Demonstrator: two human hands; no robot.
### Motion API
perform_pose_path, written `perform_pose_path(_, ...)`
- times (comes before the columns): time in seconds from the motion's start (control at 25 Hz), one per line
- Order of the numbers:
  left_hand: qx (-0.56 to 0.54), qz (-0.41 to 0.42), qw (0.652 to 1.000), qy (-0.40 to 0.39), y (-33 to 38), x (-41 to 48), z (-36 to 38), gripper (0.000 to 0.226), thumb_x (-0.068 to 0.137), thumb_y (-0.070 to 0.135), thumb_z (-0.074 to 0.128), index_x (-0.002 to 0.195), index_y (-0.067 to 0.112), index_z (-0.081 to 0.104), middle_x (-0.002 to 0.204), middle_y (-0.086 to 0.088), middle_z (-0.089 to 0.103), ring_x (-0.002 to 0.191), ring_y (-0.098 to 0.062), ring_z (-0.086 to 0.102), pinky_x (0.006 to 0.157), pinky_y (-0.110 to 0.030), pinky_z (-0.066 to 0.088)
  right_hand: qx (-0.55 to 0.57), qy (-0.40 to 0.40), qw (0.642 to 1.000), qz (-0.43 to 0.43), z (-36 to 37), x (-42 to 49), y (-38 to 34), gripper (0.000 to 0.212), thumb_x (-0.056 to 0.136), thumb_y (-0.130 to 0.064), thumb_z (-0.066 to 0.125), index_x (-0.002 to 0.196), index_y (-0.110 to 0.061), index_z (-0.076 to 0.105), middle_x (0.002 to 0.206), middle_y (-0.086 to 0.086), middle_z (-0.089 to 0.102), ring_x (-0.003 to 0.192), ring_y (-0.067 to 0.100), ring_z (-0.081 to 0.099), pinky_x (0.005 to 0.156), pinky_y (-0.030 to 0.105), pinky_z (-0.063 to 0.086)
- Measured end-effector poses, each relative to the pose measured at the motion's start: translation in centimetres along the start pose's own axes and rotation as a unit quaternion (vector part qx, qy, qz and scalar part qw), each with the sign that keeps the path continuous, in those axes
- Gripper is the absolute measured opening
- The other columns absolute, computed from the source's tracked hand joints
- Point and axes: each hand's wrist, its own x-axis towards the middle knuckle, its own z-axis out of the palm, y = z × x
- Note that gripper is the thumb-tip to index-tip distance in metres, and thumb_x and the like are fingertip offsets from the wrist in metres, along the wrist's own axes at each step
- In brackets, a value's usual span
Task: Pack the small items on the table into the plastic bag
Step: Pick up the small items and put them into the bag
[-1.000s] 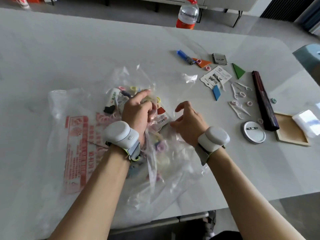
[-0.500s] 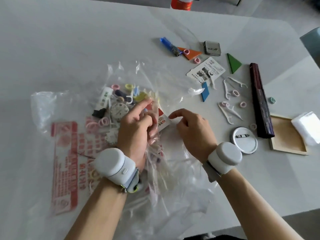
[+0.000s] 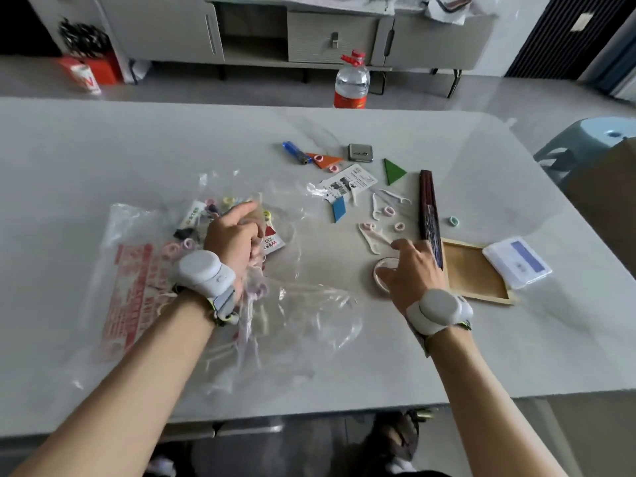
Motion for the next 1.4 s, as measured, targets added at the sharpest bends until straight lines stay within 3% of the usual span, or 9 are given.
perform_pose_path(0.12,0.005,-0.007,1.000,-0.010,-1.3,0.7,-0.2,0.062,0.074,-0.016,0.034,0.124,0.012,0.059,0.067,-0.007,0.047,0.037,-0.009,0.033,0.038,-0.018,0.023,-0.022,-0.023,0.999,0.020,0.1,1.6,1.0,0.047,0.087,-0.033,0.062,0.129,-0.018,0.049,0.130,0.010,0.042,0.111,0.034,0.054,0.088,0.035,0.043)
perform_pose_path(0.44,0.004,-0.032,0.998,-0.049,-2.8,1.8,0.0,0.061,0.074,-0.015,0.035,0.120,0.013,0.062,0.075,0.000,0.054,0.042,-0.010,0.033,0.038,-0.017,0.022,-0.146,-0.079,0.986,0.028,1.5,3.0,0.4,0.039,0.076,-0.049,0.062,0.097,-0.016,0.061,0.112,0.008,0.055,0.103,0.029,0.055,0.072,0.030,0.043)
perform_pose_path(0.68,-0.013,-0.033,0.997,-0.065,-2.5,1.4,-0.8,0.056,0.075,-0.016,0.035,0.112,0.016,0.063,0.067,-0.001,0.052,0.041,-0.011,0.031,0.036,-0.015,0.021,-0.160,-0.111,0.980,0.039,1.2,2.4,-0.5,0.062,0.073,-0.061,0.065,0.112,-0.017,0.046,0.107,0.008,0.059,0.095,0.032,0.061,0.076,0.035,0.049)
perform_pose_path(0.8,-0.012,-0.030,0.997,-0.069,-2.6,1.7,-1.1,0.054,0.074,-0.014,0.036,0.106,0.020,0.064,0.066,-0.001,0.054,0.042,-0.013,0.031,0.038,-0.016,0.022,-0.195,-0.179,0.964,0.010,0.7,2.0,-0.7,0.063,0.075,-0.048,0.071,0.120,-0.017,0.041,0.114,0.009,0.052,0.096,0.034,0.059,0.077,0.035,0.048)
perform_pose_path(0.92,-0.013,-0.029,0.997,-0.074,-2.3,1.5,-1.0,0.055,0.074,-0.014,0.037,0.109,0.019,0.064,0.068,0.000,0.054,0.042,-0.013,0.032,0.038,-0.017,0.023,-0.194,-0.201,0.960,-0.002,0.4,1.8,-1.1,0.054,0.070,-0.041,0.075,0.111,-0.017,0.051,0.097,0.003,0.054,0.094,0.028,0.058,0.075,0.033,0.049)
perform_pose_path(1.08,-0.011,-0.033,0.997,-0.075,-2.2,1.5,-1.2,0.056,0.075,-0.014,0.036,0.113,0.018,0.063,0.068,0.001,0.055,0.042,-0.012,0.032,0.037,-0.016,0.022,0.008,-0.103,0.995,-0.004,0.8,2.5,-1.9,0.025,0.072,-0.035,0.077,0.093,-0.024,0.069,0.086,0.002,0.068,0.080,0.021,0.061,0.069,0.031,0.051)
perform_pose_path(1.2,-0.005,-0.029,0.997,-0.072,-2.2,1.7,-1.6,0.057,0.076,-0.013,0.037,0.117,0.018,0.063,0.066,0.002,0.055,0.044,-0.014,0.033,0.037,-0.015,0.024,0.279,-0.034,0.960,0.002,1.9,2.7,-4.0,0.009,0.080,-0.020,0.072,0.088,-0.017,0.071,0.069,0.003,0.069,0.057,0.020,0.056,0.061,0.035,0.050)
perform_pose_path(1.28,-0.010,-0.025,0.997,-0.072,-1.8,1.5,-1.6,0.058,0.077,-0.013,0.037,0.118,0.018,0.062,0.064,0.002,0.054,0.046,-0.015,0.032,0.036,-0.015,0.024,0.376,-0.086,0.923,-0.007,2.9,2.4,-6.1,0.008,0.084,-0.009,0.066,0.092,-0.009,0.070,0.066,0.003,0.066,0.059,0.025,0.057,0.062,0.038,0.052)
perform_pose_path(1.4,-0.017,-0.016,0.997,-0.080,-1.4,1.7,-1.6,0.059,0.076,-0.014,0.037,0.121,0.018,0.060,0.068,-0.004,0.052,0.046,-0.016,0.033,0.038,-0.015,0.024,0.372,-0.190,0.907,-0.059,5.2,1.0,-9.3,0.009,0.083,-0.009,0.068,0.089,-0.016,0.069,0.065,0.002,0.063,0.059,0.020,0.052,0.059,0.033,0.046)
